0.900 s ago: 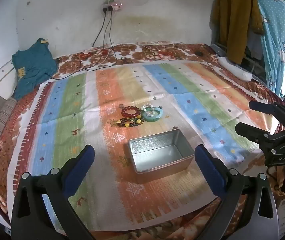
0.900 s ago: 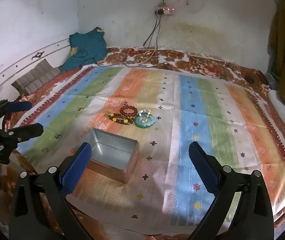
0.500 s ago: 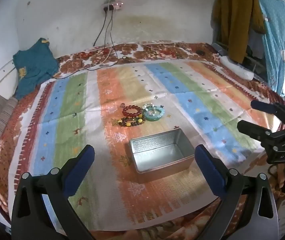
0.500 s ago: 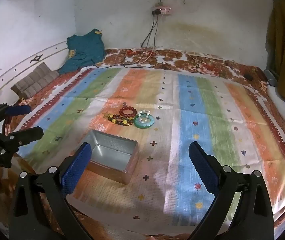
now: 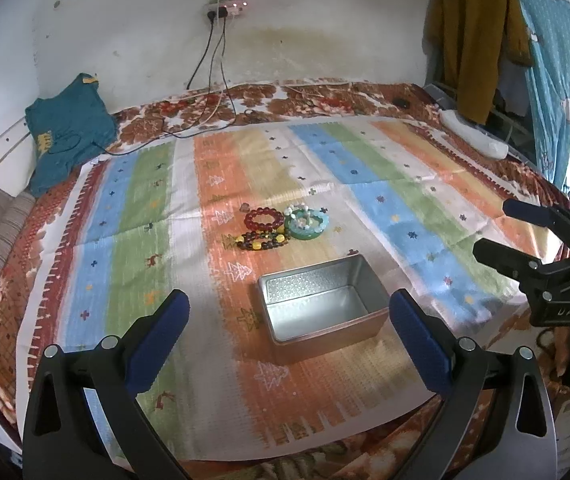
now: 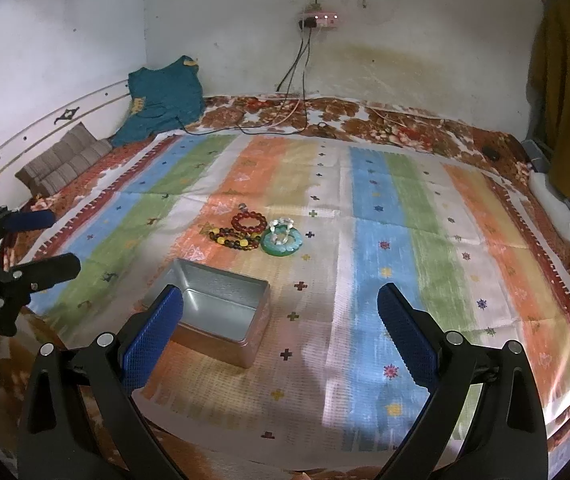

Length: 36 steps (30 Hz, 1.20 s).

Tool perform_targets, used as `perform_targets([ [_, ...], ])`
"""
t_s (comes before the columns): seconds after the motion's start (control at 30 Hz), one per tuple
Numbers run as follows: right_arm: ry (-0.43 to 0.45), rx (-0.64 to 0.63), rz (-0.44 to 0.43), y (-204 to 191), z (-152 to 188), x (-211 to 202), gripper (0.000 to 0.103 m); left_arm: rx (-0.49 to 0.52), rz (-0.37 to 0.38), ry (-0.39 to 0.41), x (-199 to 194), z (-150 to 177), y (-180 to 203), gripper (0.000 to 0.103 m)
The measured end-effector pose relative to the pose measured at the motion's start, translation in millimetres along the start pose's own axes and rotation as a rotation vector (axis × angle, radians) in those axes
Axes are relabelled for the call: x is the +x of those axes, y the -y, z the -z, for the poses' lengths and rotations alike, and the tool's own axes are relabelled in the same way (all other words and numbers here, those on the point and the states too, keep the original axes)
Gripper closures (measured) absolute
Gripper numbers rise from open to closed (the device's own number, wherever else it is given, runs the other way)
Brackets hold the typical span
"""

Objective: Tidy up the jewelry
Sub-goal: 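Move both tools toward the bracelets beside the silver tin box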

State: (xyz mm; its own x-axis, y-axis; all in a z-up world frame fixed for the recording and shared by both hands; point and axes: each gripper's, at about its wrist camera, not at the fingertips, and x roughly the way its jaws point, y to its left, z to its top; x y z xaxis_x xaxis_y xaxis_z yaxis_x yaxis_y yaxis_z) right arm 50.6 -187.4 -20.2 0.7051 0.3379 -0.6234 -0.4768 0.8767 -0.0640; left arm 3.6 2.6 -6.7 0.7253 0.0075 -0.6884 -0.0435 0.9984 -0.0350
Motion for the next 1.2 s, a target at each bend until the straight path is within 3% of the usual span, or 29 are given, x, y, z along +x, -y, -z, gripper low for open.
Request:
perform_targets([
  [0.37,0.003,0.002,0.003,-0.1,-0.5,1.8,0.004,-0.033,-0.024,-0.021,0.7,0.1,-4.4,0.006],
  [0.57,-0.029,0.011,0.011,4.1,-0.1,10.3,0.004,-0.108,-0.014,-0.053,3.0,0.1,-19.1,0.006],
  [0.77,-0.045,0.018,0.019,2.8,-1.2,15.6,0.004,-0.079,-0.021,-0.057,7.2,-2.7,-11.8,0.006],
  [1.2,-0.054,0.038,0.007,5.9,-4.4,22.9,0.004,-0.118,-0.029,-0.075,15.9,-7.1,-19.0,0.006],
])
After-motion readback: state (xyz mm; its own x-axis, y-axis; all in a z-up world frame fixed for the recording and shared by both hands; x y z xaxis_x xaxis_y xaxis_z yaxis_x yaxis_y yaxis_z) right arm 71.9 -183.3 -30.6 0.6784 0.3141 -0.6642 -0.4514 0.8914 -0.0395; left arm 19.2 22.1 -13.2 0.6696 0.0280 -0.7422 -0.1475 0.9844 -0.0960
